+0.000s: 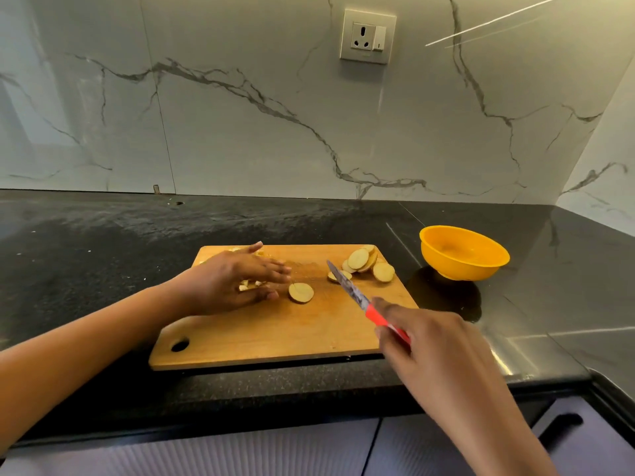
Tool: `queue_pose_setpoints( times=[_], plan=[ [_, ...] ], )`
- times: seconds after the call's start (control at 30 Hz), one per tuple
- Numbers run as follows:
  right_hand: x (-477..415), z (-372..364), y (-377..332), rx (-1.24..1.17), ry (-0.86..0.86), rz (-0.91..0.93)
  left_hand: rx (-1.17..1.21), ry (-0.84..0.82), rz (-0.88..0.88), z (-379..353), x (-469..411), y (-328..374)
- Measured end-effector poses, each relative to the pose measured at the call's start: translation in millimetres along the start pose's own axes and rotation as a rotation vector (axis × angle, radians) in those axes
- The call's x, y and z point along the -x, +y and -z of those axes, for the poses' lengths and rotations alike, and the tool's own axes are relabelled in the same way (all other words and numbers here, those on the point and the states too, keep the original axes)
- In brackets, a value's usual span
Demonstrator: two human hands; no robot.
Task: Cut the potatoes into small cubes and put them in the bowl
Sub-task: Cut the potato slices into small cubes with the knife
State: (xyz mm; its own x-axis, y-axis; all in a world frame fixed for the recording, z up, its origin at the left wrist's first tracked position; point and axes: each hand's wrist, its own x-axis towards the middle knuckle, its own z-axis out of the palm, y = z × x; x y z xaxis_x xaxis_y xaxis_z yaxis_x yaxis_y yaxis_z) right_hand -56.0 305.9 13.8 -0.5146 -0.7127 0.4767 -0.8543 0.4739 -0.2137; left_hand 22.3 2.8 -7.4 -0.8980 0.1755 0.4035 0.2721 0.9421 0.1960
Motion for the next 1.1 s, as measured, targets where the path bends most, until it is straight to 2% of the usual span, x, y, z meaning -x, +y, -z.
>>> queue_pose_setpoints(
  times=[0.13, 0.2, 0.3, 0.5, 0.7, 0.8, 0.87, 1.1],
  plan=[
    [-18, -15, 0, -0.13, 0.061, -0.024, 0.003, -0.277, 0.152, 8, -27, -2],
    [-18, -20, -2, -0.16, 0.06, -0.042, 0.015, -0.382, 0.138, 9, -40, -1],
    [-14, -24, 0, -0.169, 0.048, -0.068, 0.021, -0.432, 0.11, 11, -51, -1],
    [-3, -17, 5, -0.164, -0.023, -0.102, 0.023, -0.379, 0.106, 8, -54, -3],
    [2, -14, 8, -0.131, -0.043, -0.12, 0.05, -0.194, 0.148, -5, -41, 7],
    [6, -14, 5, -0.105, -0.06, -0.097, -0.077, -0.103, 0.225, -6, -31, 8],
    [6, -15, 2, -0.05, -0.092, -0.072, -0.188, -0.108, 0.241, -7, -23, 7],
    [-3, -25, -7, -0.007, -0.11, -0.01, -0.198, 0.008, 0.279, -17, -22, 24]
  ],
)
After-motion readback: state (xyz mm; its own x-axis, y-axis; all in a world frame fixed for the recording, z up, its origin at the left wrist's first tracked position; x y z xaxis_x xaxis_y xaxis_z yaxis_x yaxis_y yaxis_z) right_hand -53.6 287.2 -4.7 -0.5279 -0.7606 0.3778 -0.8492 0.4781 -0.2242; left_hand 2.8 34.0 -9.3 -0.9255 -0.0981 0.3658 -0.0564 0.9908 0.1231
